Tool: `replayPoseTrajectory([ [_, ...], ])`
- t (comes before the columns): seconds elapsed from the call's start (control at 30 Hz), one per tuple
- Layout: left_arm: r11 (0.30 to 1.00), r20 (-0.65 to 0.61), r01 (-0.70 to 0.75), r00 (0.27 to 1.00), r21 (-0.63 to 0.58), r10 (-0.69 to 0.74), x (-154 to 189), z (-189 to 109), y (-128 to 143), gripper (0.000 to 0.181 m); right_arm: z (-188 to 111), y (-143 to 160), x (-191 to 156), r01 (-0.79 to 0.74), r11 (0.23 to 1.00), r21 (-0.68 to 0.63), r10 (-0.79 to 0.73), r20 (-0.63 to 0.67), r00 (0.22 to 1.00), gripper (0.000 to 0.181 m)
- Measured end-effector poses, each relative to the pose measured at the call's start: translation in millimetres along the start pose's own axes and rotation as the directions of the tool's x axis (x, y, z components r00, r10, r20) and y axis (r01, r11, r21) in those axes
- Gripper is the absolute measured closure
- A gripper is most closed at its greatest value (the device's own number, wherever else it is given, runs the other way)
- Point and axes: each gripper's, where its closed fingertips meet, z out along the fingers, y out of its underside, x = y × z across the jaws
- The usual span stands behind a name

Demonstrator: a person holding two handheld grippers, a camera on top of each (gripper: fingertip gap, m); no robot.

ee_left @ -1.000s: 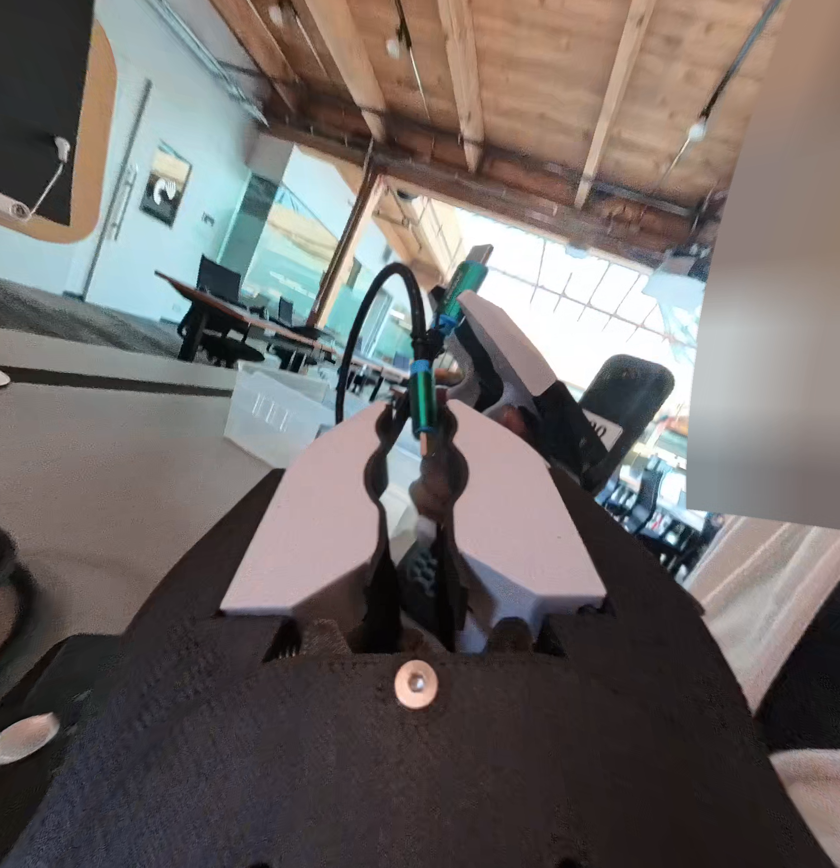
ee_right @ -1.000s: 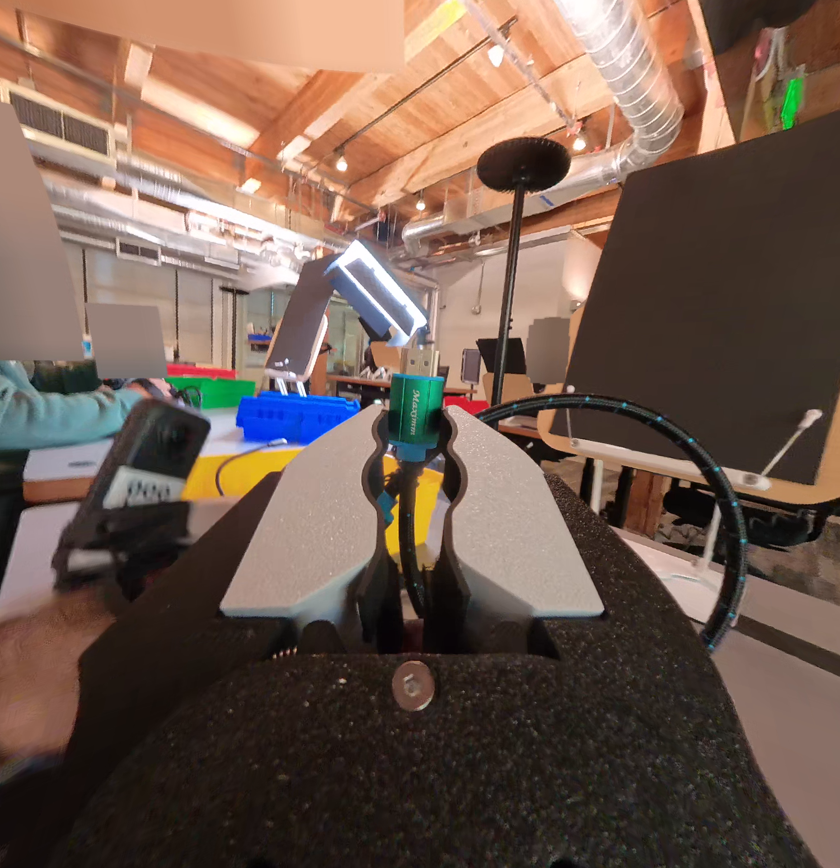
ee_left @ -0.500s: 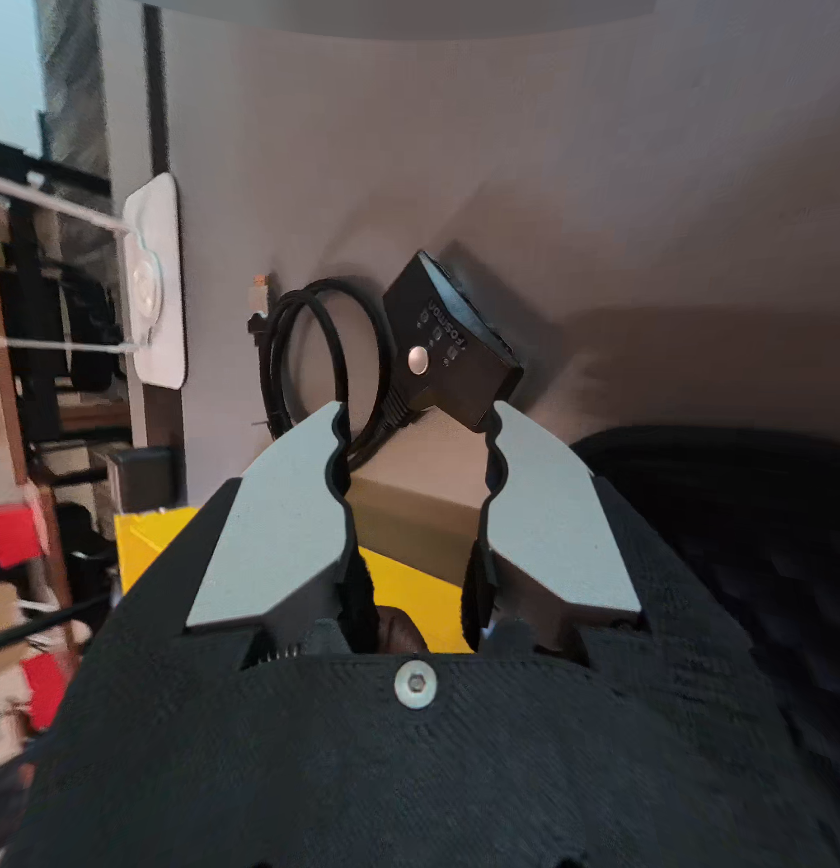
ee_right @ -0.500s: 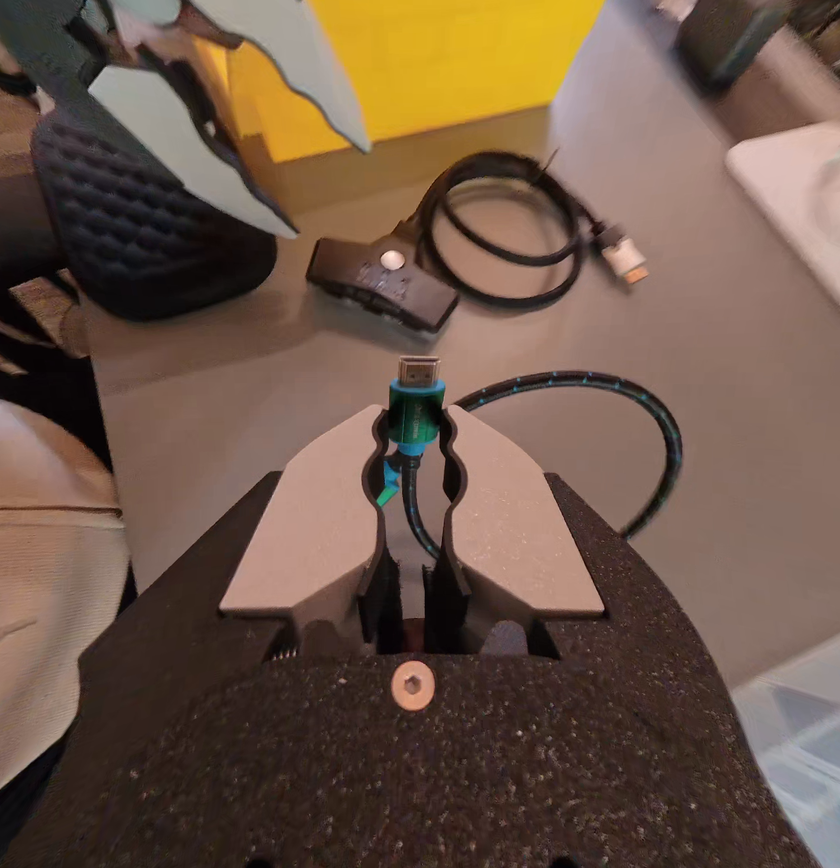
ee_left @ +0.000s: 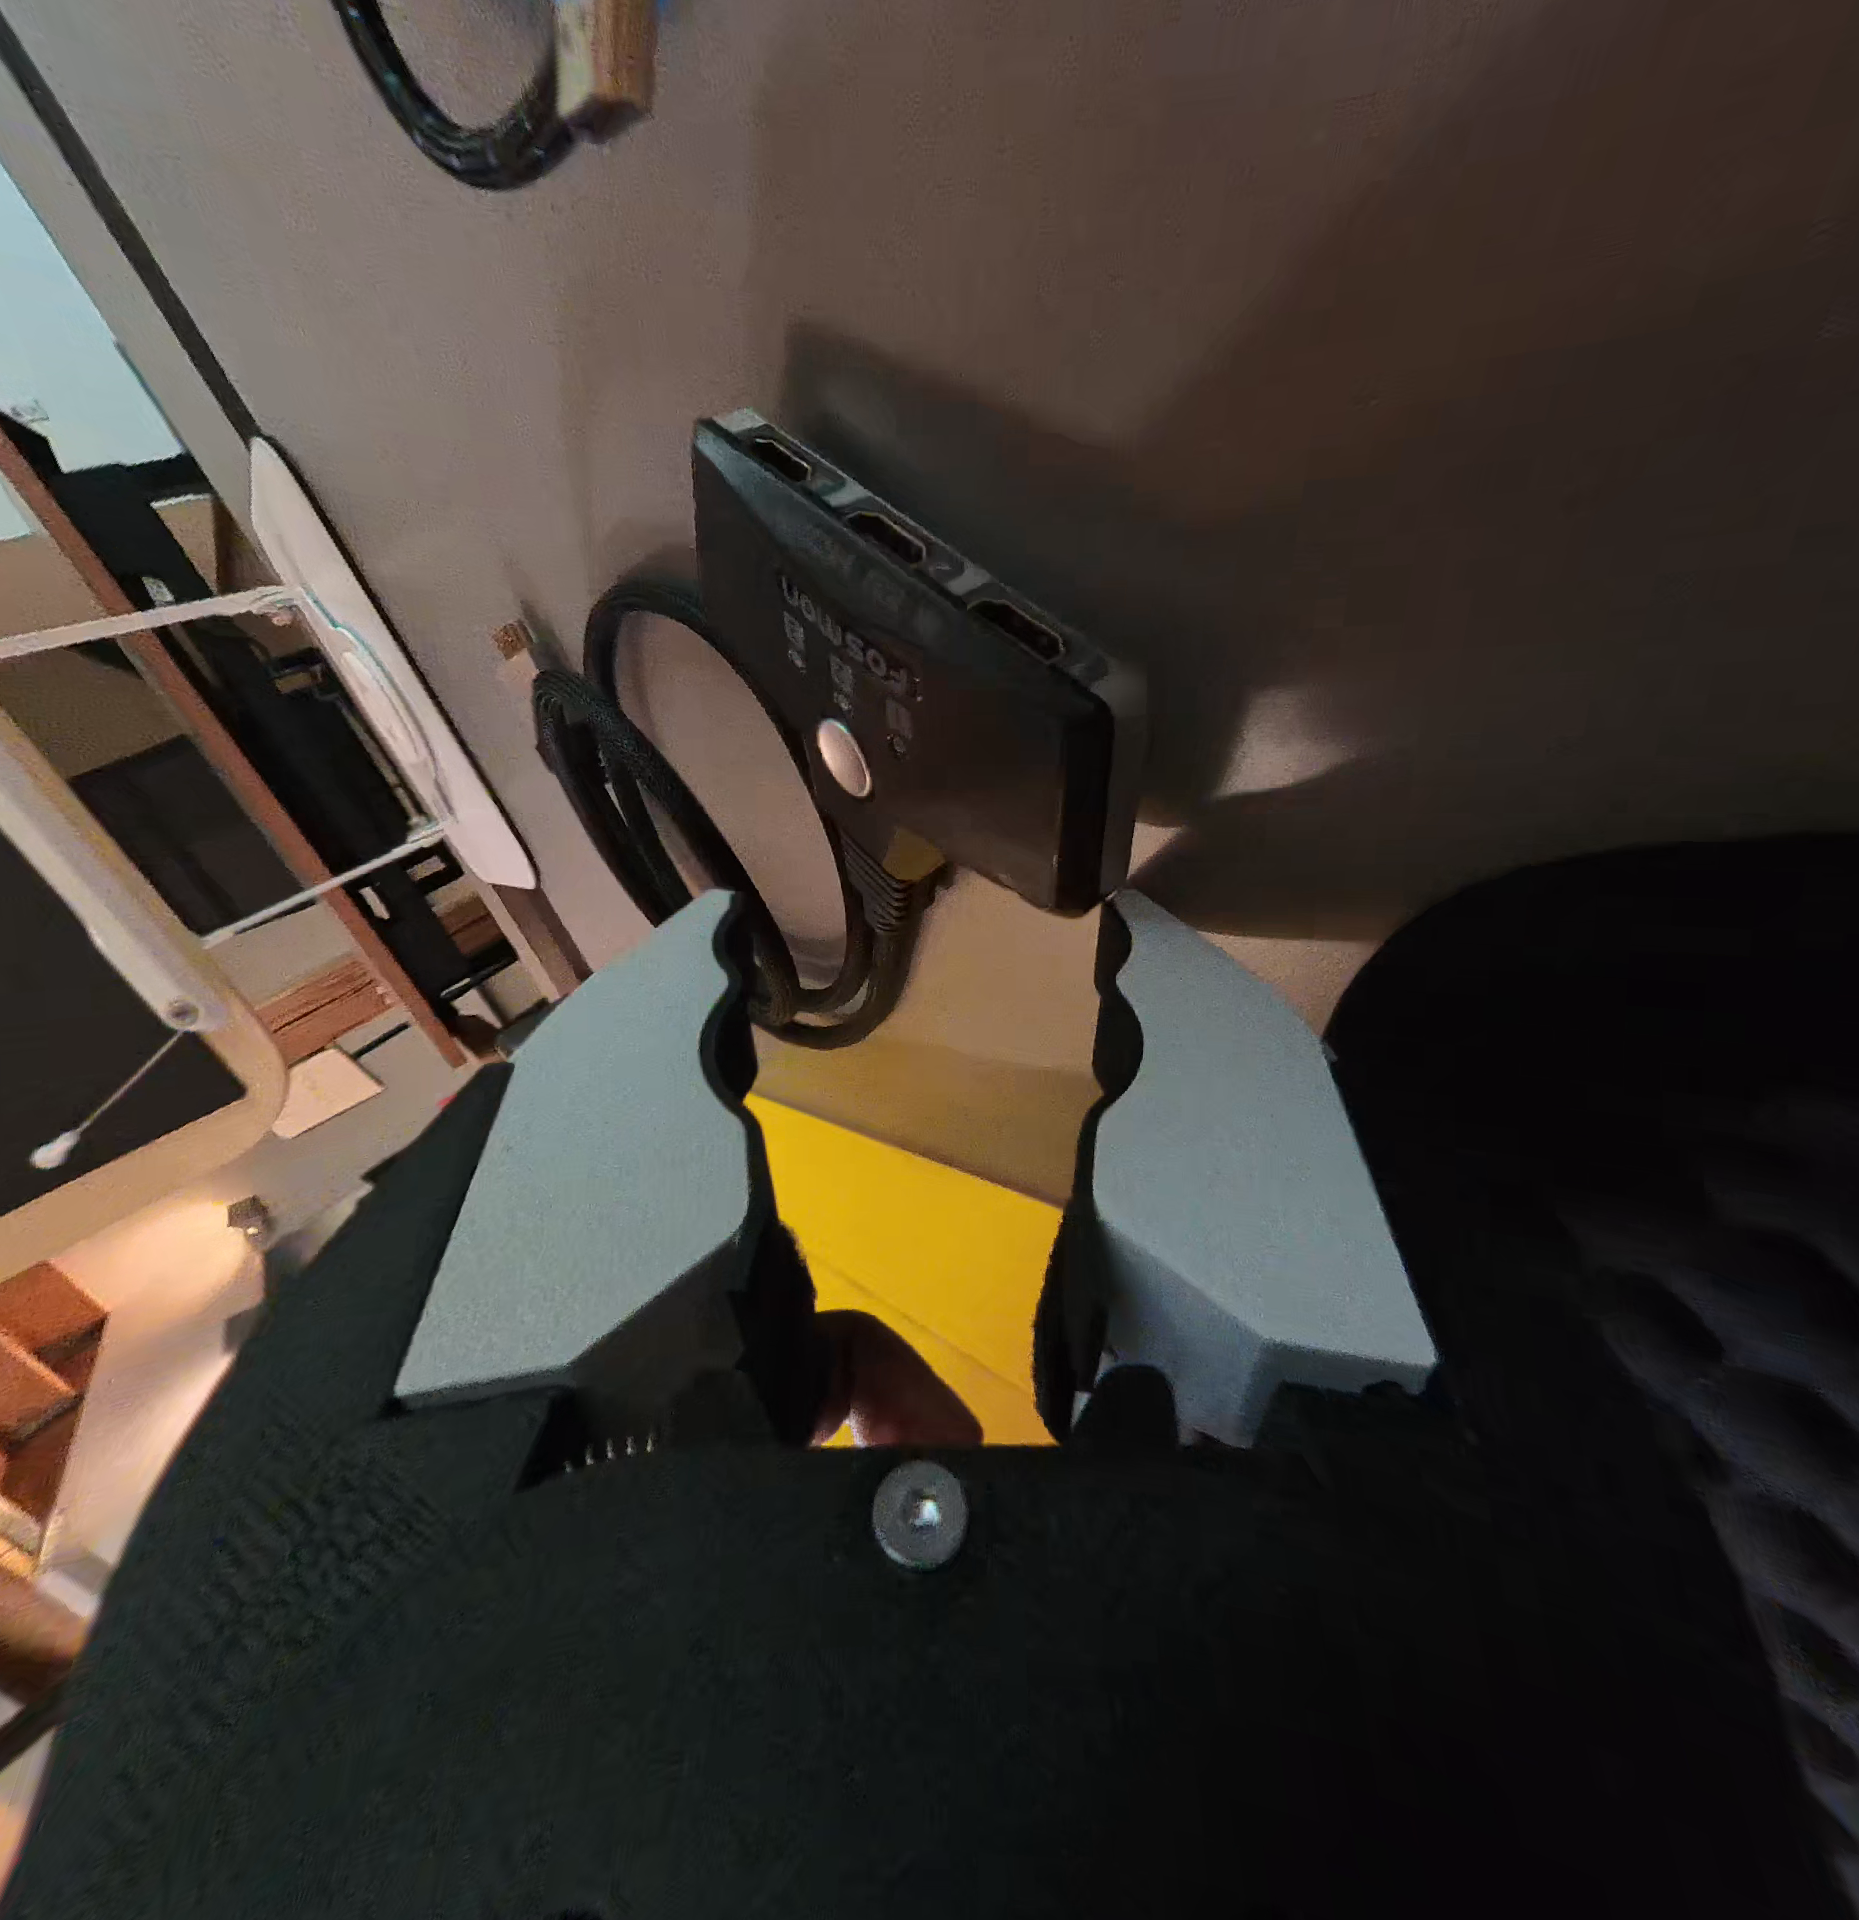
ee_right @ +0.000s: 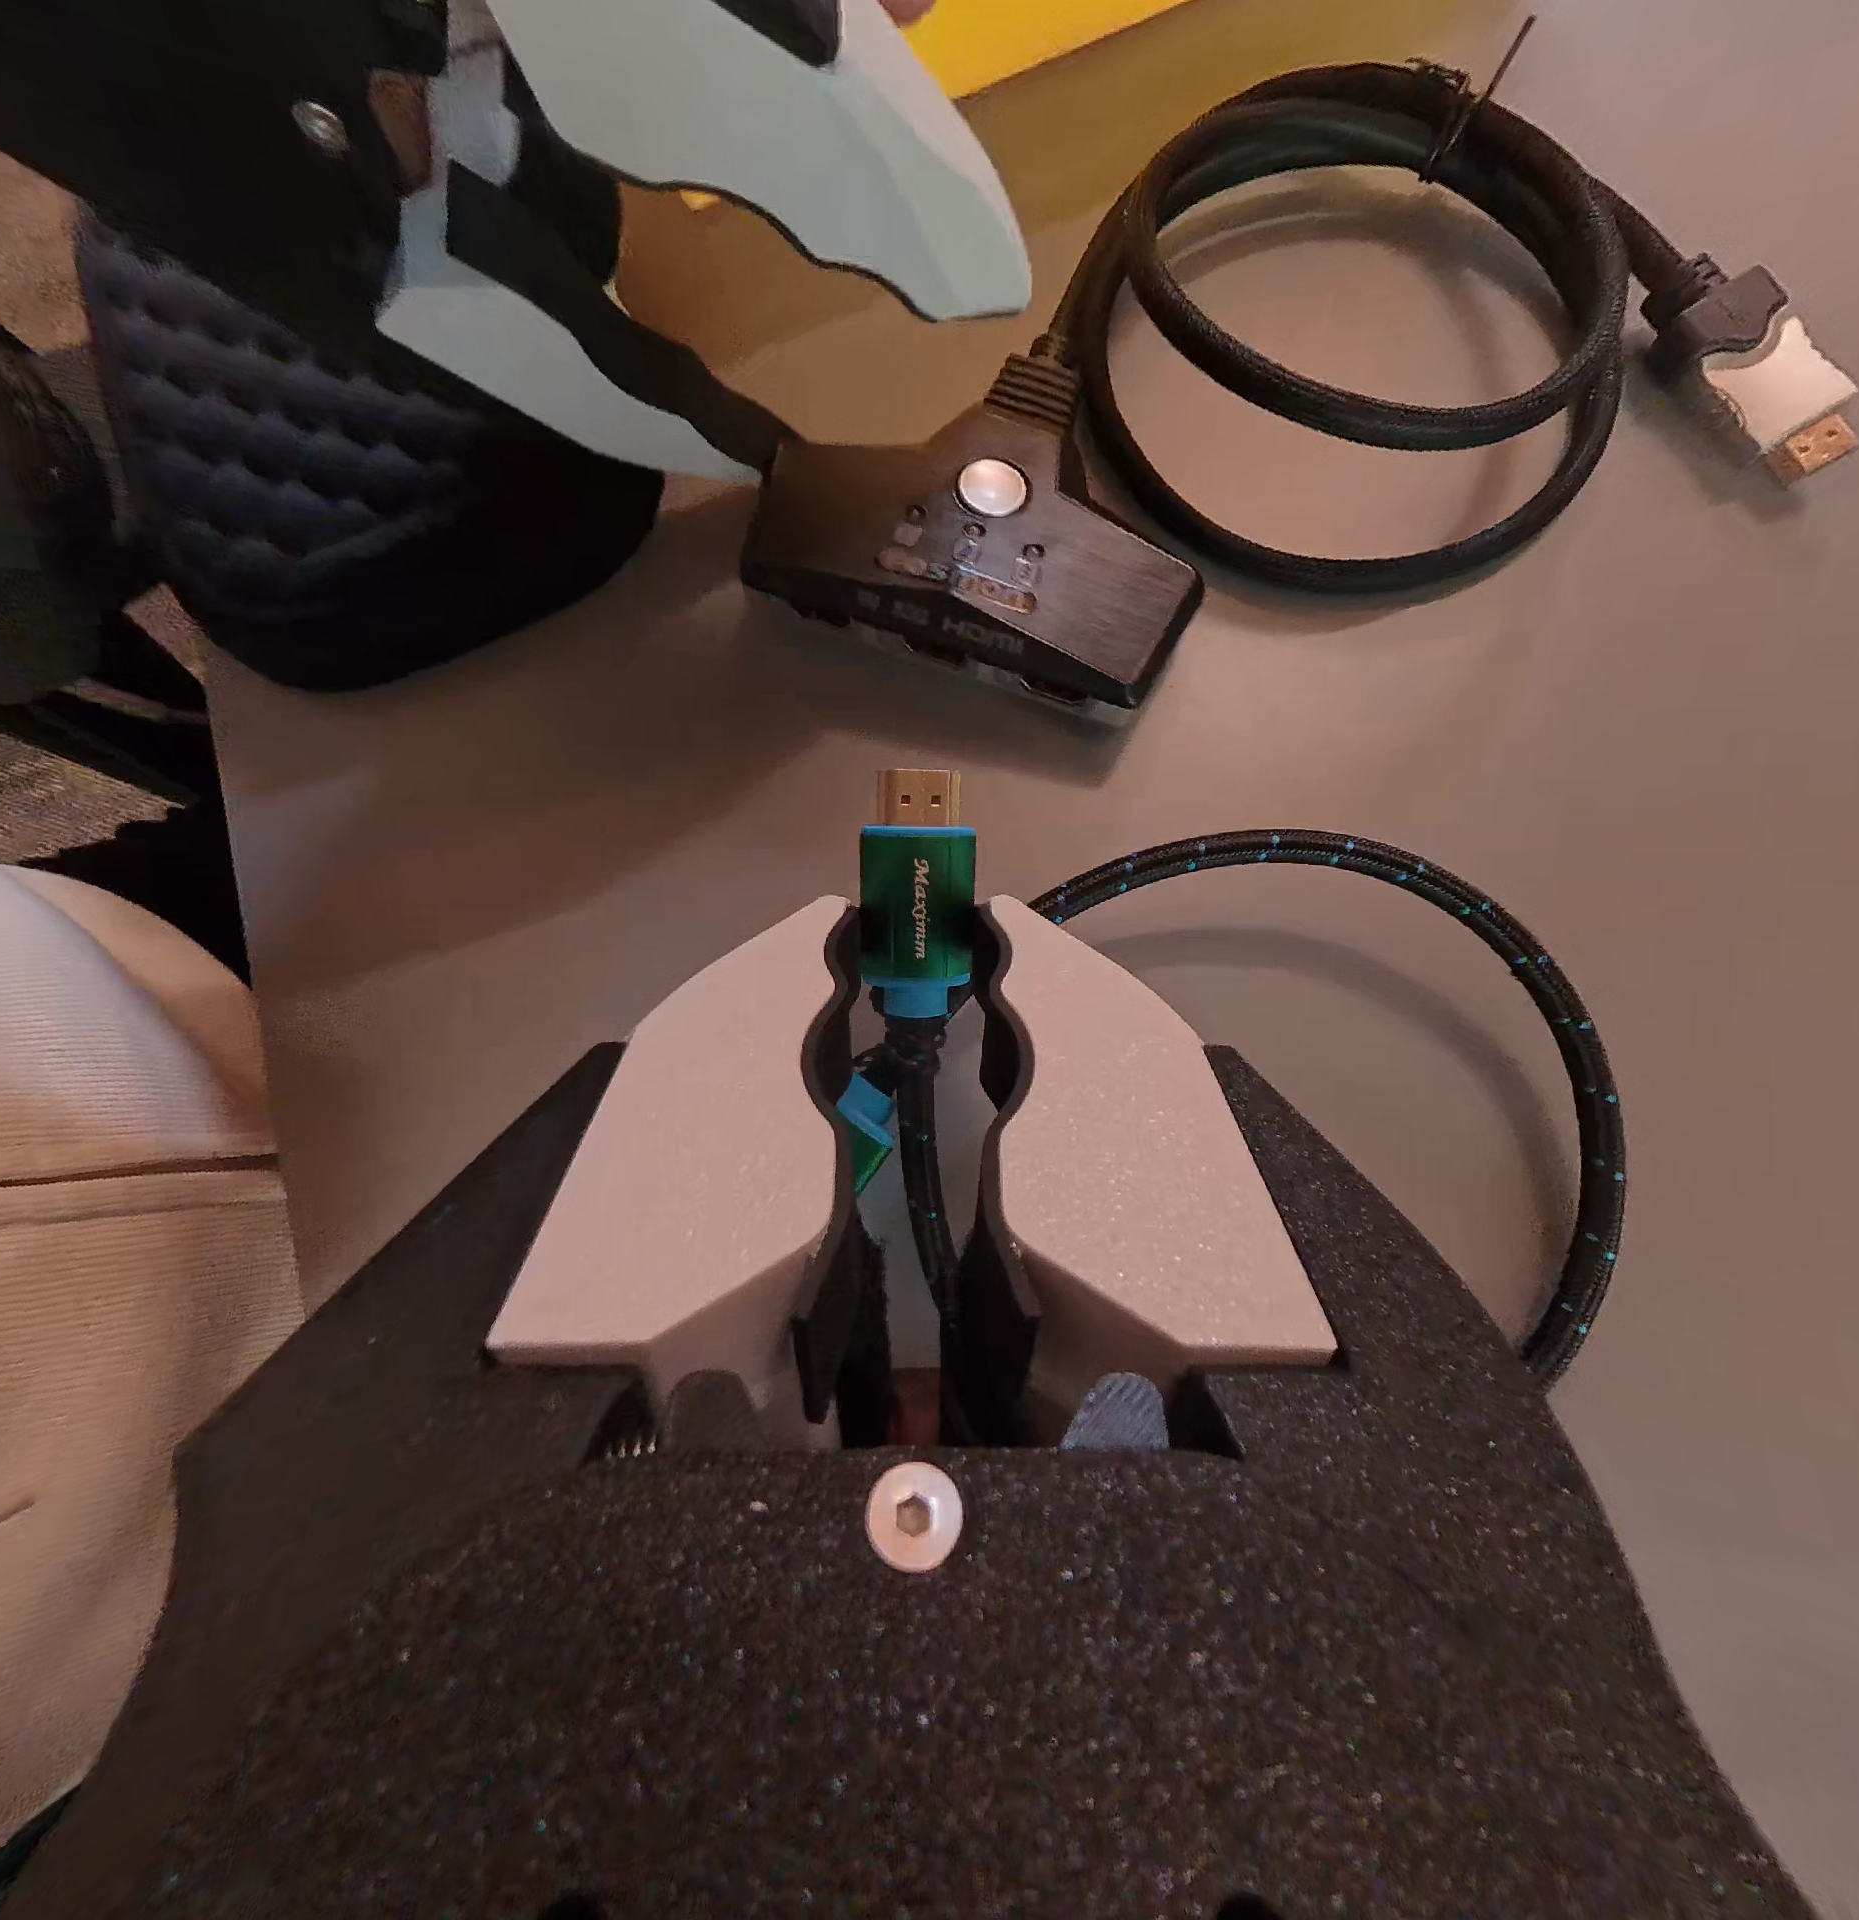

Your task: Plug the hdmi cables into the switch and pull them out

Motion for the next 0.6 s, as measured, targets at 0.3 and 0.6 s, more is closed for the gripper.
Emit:
replayPoseTrajectory([
  [0.3,0.992,-0.031,0.088,0.996,0.091,-0.086,1.8,-1.6,-24.4,0.132,-14.6,0.6,5.9,-0.056,0.992,0.113,0.057,-0.005,0.998,0.160],
  [0.6,0.633,0.047,0.236,0.917,0.737,-0.396,-73.2,-96.2,-80.1,0.121,-98.3,-54.8,-16.8,-0.511,0.701,0.498,0.143,0.604,0.784,0.160],
])
